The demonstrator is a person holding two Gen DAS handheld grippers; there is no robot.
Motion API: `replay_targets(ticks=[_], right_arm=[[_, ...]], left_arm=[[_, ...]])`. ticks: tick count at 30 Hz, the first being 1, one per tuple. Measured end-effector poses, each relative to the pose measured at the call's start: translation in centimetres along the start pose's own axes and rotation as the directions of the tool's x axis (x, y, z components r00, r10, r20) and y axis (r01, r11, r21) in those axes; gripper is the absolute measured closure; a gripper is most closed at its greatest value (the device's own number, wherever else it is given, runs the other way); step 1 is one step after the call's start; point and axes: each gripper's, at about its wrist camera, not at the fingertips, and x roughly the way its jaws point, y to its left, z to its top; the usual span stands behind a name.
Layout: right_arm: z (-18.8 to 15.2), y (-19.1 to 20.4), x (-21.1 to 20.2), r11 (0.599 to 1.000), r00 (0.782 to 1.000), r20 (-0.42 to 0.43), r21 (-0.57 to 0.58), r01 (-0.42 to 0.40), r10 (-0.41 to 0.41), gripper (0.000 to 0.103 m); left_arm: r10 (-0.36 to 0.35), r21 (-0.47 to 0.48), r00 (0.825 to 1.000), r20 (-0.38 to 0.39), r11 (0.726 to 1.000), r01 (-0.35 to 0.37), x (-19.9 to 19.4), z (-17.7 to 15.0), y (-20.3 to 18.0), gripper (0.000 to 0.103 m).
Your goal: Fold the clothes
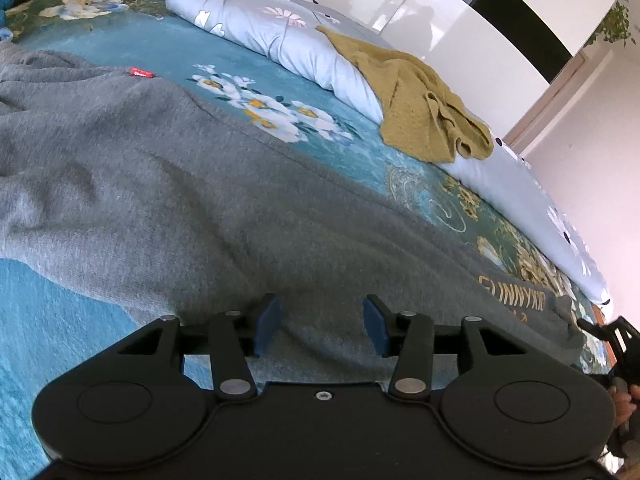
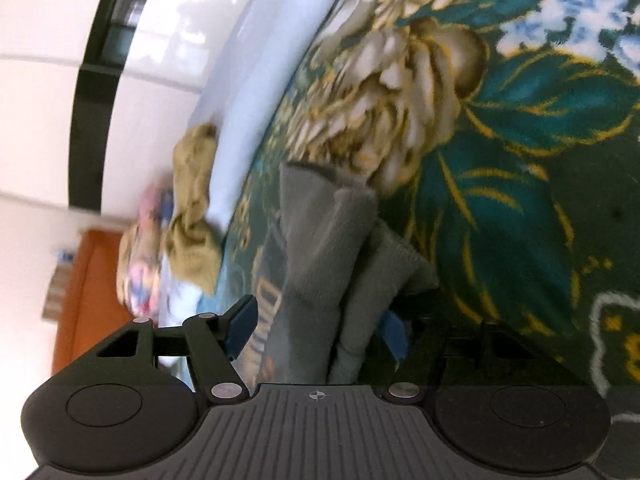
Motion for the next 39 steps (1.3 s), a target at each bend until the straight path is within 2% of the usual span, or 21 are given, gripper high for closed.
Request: replay_targets(ticks=[1,4,8,12,16,19,21,24,27,30,31,39], right_arm=[[0.0,0.2,0.1,1.000,1.000,0.018,-0.014,0.014,-0.014,0.074],[0.0,1.0,-0.1,0.997,0.998,0.065,-0.066,0.029,-0.025,0.082],[-0.5,2.5,-0.8,0.988,0.991,0.130,-0.151,0.034,-0.015,0.083],[-0.4,1.8,0.3,0.979,0.989,0.105,-0.160,0.122,-0.106,0.083],[-0.2,1.8,0.3,0.983,0.991,0.093,-0.145,0.109,-0.096,0.083],[-0.5,5.1,-0.3,0.957,0.989,0.117,-0.267,0.117,-0.089,0.083],[-1.8,7.9,0.0,0.918,0.988,0.126,-0.375,0.127,-0.086,0.083],[-4.3,12.3,0.8,0.833,0.988,0.134,-0.535,0.141,-0.081,0.083],[-6.7,16.7,1.6,0.720,0.987,0.142,-0.677,0.152,-0.075,0.083],[-9.1,21.1,2.4,0.583,0.987,0.148,-0.797,0.159,-0.067,0.083],[-10.0,22.2,2.9,0.549,0.988,0.142,-0.821,0.155,-0.067,0.083],[-20.5,27.4,8.7,0.390,0.995,0.021,-0.919,0.056,-0.093,0.083]], left_arm=[[0.001,0.000,1.000,0.000,1.000,-0.001,0.0,0.0,0.0,0.056],[0.001,-0.002,1.000,-0.001,1.000,-0.001,-0.2,0.0,0.0,0.056],[-0.003,-0.004,1.000,0.002,1.000,0.003,-0.4,-0.2,0.1,0.056],[-0.005,-0.019,1.000,0.000,1.000,0.005,-0.8,-0.2,0.1,0.056],[-0.002,-0.030,1.000,0.005,1.000,0.002,-1.5,0.0,0.0,0.052],[0.007,-0.042,0.999,0.045,0.999,-0.005,-2.9,0.0,0.1,0.048],[0.025,-0.055,0.997,0.067,0.998,-0.021,-3.8,-0.1,0.3,0.043],[0.064,-0.078,0.994,0.090,0.995,-0.057,-5.1,-0.4,0.7,0.042],[0.089,-0.114,0.990,0.106,0.991,-0.076,-6.3,-0.8,1.5,0.042],[0.093,-0.160,0.989,0.116,0.984,-0.074,-7.3,-1.2,2.8,0.041],[0.098,-0.175,0.988,0.120,0.982,-0.076,-7.6,-1.4,3.3,0.041],[0.100,-0.293,0.981,0.165,0.955,-0.048,-10.9,-2.8,7.4,0.040]])
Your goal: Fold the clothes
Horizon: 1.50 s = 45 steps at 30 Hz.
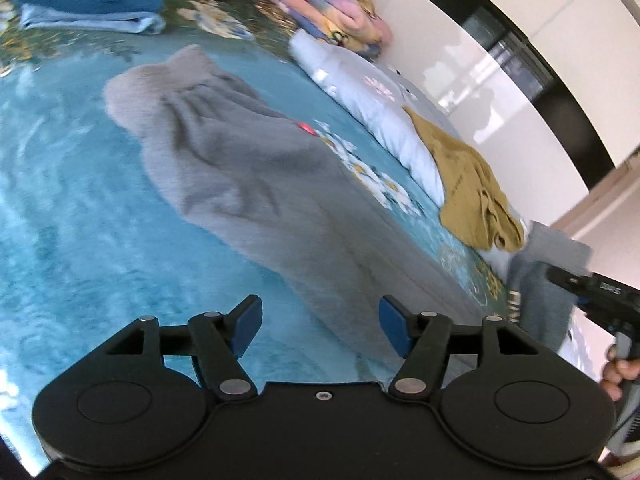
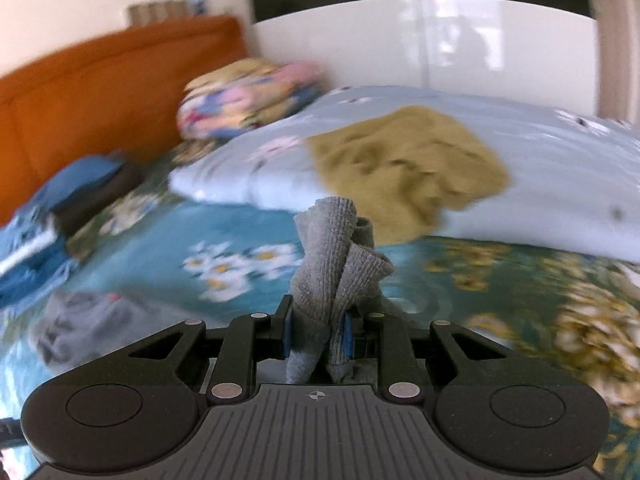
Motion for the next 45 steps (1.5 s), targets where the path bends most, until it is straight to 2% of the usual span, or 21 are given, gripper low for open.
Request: replay_targets(ticks=[7,10,13,19,23,25,29,35,37,41,45], right_arm=[[-2.7,8.6,4.2,0.988,0.993,-0.105,-0.141,-0.058,0.043,0.083],[-4.3,10.6,5.2,0.983,0.985,-0.163,-0.164,-0.087,0.060,0.081],[-5.4,11.9,5.8,0.976,0.980,-0.189,-0.197,-0.090,0.053,0.075],[-6.3,13.7,5.6,0.959,0.969,-0.224,-0.234,-0.158,0.105,0.069],[-6.4,12.6,4.1,0.944,0.935,-0.240,-0.143,-0.299,0.260,0.070],[-6.3,11.6,3.1,0.945,0.937,-0.216,-0.119,-0.305,0.275,0.070],[-6.0,7.4,1.3,0.968,0.958,-0.165,-0.053,-0.244,0.233,0.069],[-5.6,1.1,-1.3,0.986,0.983,-0.094,0.052,-0.156,0.160,0.067],[-6.1,-0.7,-2.0,0.991,0.989,-0.084,0.071,-0.115,0.121,0.067],[-7.5,-4.1,-3.1,0.992,0.995,-0.082,0.117,-0.044,0.053,0.066],[-8.6,-6.3,-3.5,0.992,0.994,-0.103,0.124,-0.006,0.018,0.064]], left_arm=[[-0.021,-0.064,1.000,0.022,0.998,0.022,-1.1,0.2,2.7,0.038],[-0.024,-0.080,0.999,0.022,0.996,0.026,-1.3,0.3,3.5,0.038],[-0.026,-0.094,0.999,0.023,0.995,0.028,-1.4,0.1,4.1,0.038],[-0.030,-0.097,0.999,0.022,0.995,0.032,-1.4,0.0,4.2,0.038],[-0.041,-0.068,0.999,0.026,0.997,0.042,-1.5,0.1,3.1,0.037],[-0.047,-0.047,0.999,0.025,0.998,0.048,-1.5,0.1,2.4,0.037],[-0.044,-0.023,0.999,0.030,0.999,0.045,-1.1,0.2,1.5,0.033],[0.042,-0.093,0.997,0.063,0.995,-0.036,-0.7,1.7,2.8,0.033],[0.050,-0.134,0.996,0.070,0.990,-0.040,-0.9,2.2,3.0,0.033],[-0.010,-0.072,0.999,0.039,0.997,0.013,-0.2,2.4,0.6,0.033],[-0.111,-0.017,0.993,-0.042,0.994,0.111,2.2,1.6,-3.3,0.033]])
